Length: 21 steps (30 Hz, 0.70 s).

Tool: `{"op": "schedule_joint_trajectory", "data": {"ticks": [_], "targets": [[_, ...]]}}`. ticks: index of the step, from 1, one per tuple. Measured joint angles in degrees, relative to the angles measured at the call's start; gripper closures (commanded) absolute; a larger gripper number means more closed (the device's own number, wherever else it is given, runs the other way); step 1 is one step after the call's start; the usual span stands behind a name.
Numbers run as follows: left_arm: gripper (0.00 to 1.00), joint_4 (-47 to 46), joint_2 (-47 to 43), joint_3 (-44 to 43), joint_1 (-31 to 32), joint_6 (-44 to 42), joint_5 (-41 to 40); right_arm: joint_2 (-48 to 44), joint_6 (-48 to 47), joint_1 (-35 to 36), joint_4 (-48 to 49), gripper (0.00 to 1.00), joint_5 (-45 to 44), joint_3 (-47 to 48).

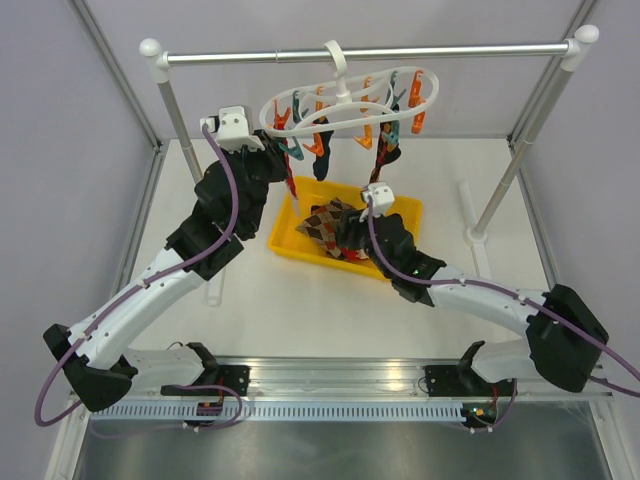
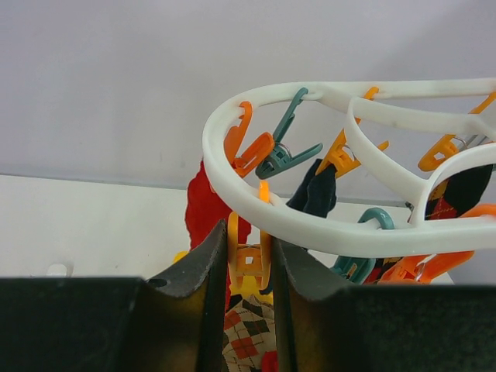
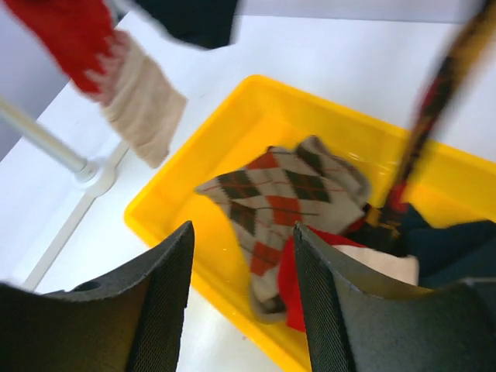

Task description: Remove the socks clipped to the hanger

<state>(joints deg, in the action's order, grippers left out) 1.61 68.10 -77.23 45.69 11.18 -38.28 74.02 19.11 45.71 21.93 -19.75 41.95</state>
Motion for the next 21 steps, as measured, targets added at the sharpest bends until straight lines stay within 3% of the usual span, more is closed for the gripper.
{"op": "schedule_joint_trajectory", "data": {"ticks": [4,10,21], "targets": [[0.89,0.1,0.0,0.0,0.0,0.5,1.0,7.8,-2.8,5.3,1.6,0.33,-0.2,5.7],[0.89,0.5,0.2,0.0,0.0,1.2,1.5,16.7,-5.6,6.5,3.6,0.24,0.6,13.6],[0.89,1.3,0.7,0.0,0.0,1.4,2.8,25.9,-8.1,8.2,5.7,0.19,-0.5,23.0]]}}
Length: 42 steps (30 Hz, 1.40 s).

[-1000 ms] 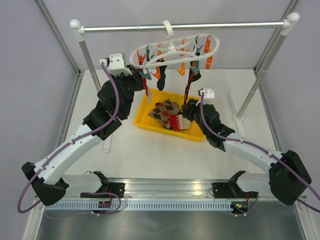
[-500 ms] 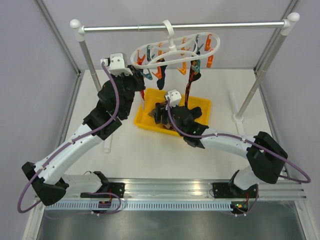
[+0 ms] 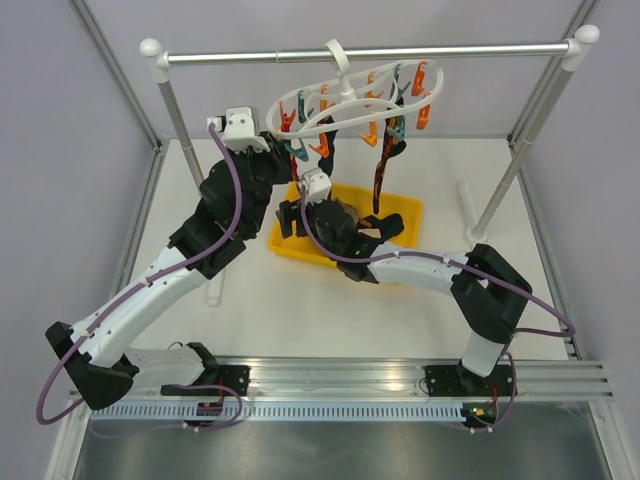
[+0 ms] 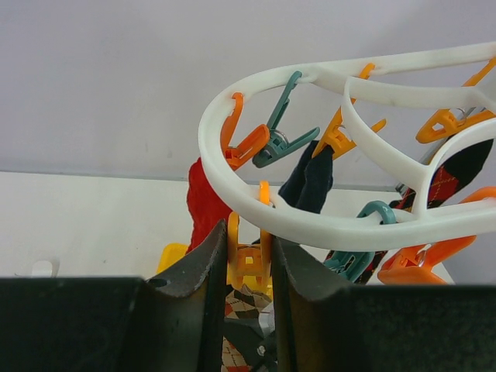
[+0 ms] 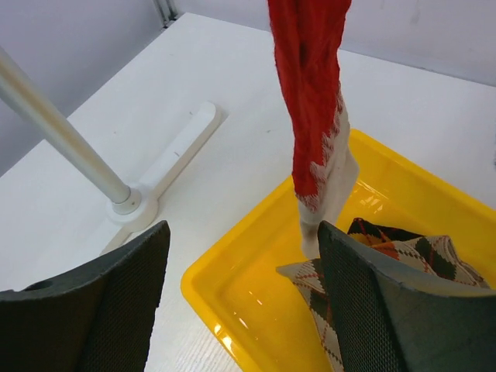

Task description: Remove the socks clipped to the hanger

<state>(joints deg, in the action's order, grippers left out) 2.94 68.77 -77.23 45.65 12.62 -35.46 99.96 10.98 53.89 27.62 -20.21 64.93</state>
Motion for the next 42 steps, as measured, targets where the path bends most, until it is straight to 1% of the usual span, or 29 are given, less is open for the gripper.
{"op": "schedule_joint_trajectory", "data": {"ticks": [9,15,17,18,20,21,22,23,24,25,27,28,29,30,32,33,35,38,42], "targets": [[0.90,0.1,0.0,0.0,0.0,0.0,0.2,5.2,-1.2,0.0,0.3,0.19,-4.5,3.1],[0.90,0.5,0.0,0.0,0.0,0.0,1.1,6.6,-1.7,-0.1,0.8,0.24,-5.6,5.0],[0.89,0.5,0.0,0.0,0.0,0.0,1.1,7.1,-1.8,-0.1,0.8,0.31,-5.7,6.0],[0.89,0.6,0.0,0.0,0.0,0.0,1.1,7.4,-1.9,-0.2,0.8,0.37,-5.7,6.6],[0.90,0.8,0.0,0.0,0.0,0.0,1.2,7.9,-1.9,-0.4,0.9,0.43,-5.8,7.5],[0.90,0.9,0.0,0.0,0.0,0.0,1.3,8.0,-2.0,-0.4,0.9,0.48,-5.9,7.8],[0.89,0.9,0.0,0.0,0.0,0.0,1.3,8.1,-2.1,-0.4,0.9,0.61,-6.0,7.9],[0.89,1.0,-0.1,0.0,0.0,0.0,1.3,8.1,-2.4,-0.5,0.8,0.68,-6.3,8.1],[0.86,1.1,-0.1,0.0,0.0,0.0,1.4,8.1,-2.4,-0.5,0.8,0.74,-6.4,8.2],[0.85,1.2,-0.1,0.0,0.0,0.0,1.4,8.1,-2.3,-0.5,0.8,0.84,-6.6,8.2],[0.79,1.3,-0.2,0.0,0.0,0.0,1.6,8.1,-2.4,-0.5,0.7,0.95,-6.8,8.2],[0.77,1.3,-0.2,0.0,0.0,0.0,1.6,8.1,-2.4,-0.5,0.5,0.97,-6.8,8.2],[0.74,1.3,-0.3,0.0,0.0,0.0,1.6,8.1,-2.3,-0.5,0.5,0.99,-6.6,8.2],[0.67,1.3,-0.4,0.0,0.0,0.0,1.7,8.1,-2.3,-0.5,0.4,0.99,-6.6,8.1],[0.60,1.5,-0.8,0.2,0.0,0.0,1.9,7.6,-2.3,-0.5,0.2,0.99,-6.2,7.7],[0.52,1.6,-1.2,0.5,0.0,0.0,2.2,7.1,-2.3,-0.5,0.1,0.99,-5.8,7.2],[0.44,2.1,-1.9,0.9,0.0,0.0,2.6,5.6,-2.3,-0.5,-0.2,0.99,-5.1,5.7],[0.40,3.1,-3.1,1.6,0.0,0.1,3.1,3.2,-2.3,-0.5,-0.7,0.99,-4.1,3.9],[0.40,4.0,-4.7,2.6,0.0,0.2,4.1,-0.4,-2.3,-0.5,-1.3,0.99,-3.1,1.7]]}}
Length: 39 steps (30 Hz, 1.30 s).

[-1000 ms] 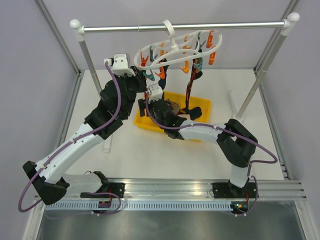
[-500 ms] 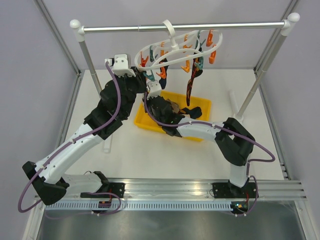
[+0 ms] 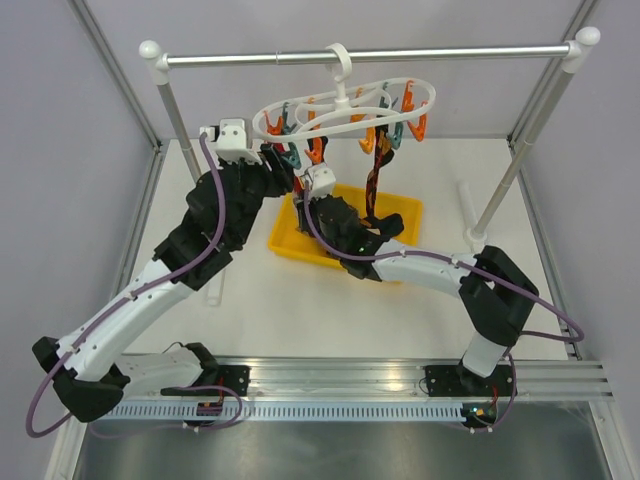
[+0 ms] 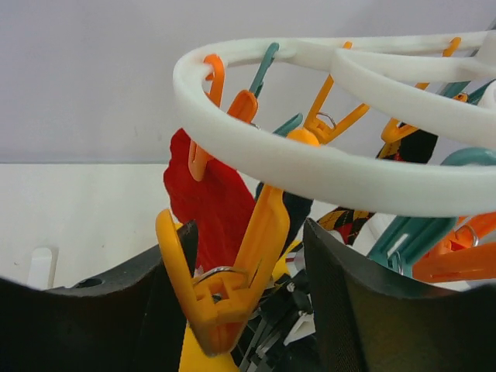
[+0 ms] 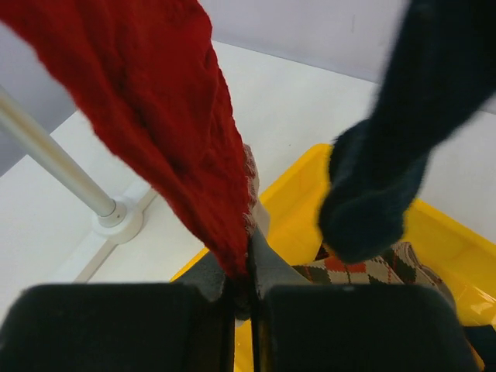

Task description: Remove the socks clipped to the hanger

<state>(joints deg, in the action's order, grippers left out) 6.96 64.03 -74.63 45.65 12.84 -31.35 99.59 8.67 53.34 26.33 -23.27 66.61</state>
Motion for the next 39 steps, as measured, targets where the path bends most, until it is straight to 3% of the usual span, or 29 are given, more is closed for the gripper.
{"op": "schedule_joint_trajectory", "data": {"ticks": [11,14,28,39], "targets": [[0.62,0.6,-6.2,5.5,0.0,2.9,-1.0,-3.8,-0.5,0.0,-1.5,0.99,0.7,-2.7],[0.64,0.7,-7.7,7.1,0.0,3.9,-2.7,-4.2,-0.5,0.0,-1.6,0.99,0.7,-4.1],[0.58,-0.6,-2.5,7.8,0.0,5.6,-6.7,-7.1,0.5,0.0,-1.5,0.99,-0.2,-8.5],[0.46,-6.3,1.9,6.8,0.0,4.9,-7.1,-10.0,0.8,0.0,-1.2,0.99,-0.8,-12.2]]}}
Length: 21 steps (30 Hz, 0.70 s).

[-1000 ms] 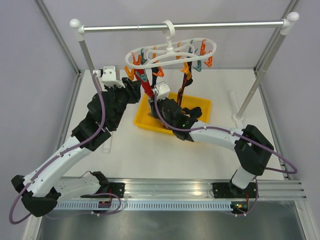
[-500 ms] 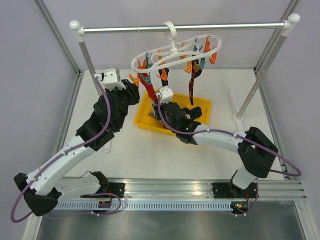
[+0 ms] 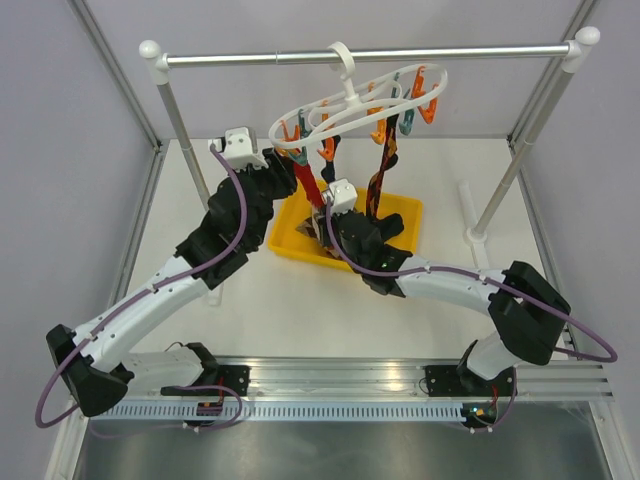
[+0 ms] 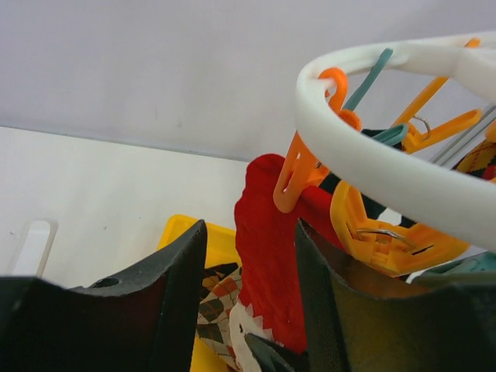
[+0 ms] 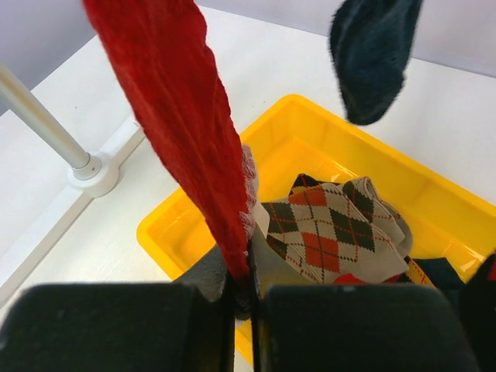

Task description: Remove the socks clipped to the hanger

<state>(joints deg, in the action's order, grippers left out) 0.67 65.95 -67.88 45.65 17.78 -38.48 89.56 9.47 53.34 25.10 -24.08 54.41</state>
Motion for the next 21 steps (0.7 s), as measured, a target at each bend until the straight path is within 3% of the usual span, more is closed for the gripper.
{"op": "schedule_joint_trajectory", "data": {"ticks": [10,21], "targets": [[0.39,-3.0,-5.0,2.1,0.0,-0.2,2.0,-5.8,0.1,-0.1,-0.7,0.99,5.1,-3.5],[0.35,0.6,-20.0,9.6,-0.4,0.8,7.8,-15.0,1.9,-5.5,-5.9,0.95,27.5,-4.2]]}}
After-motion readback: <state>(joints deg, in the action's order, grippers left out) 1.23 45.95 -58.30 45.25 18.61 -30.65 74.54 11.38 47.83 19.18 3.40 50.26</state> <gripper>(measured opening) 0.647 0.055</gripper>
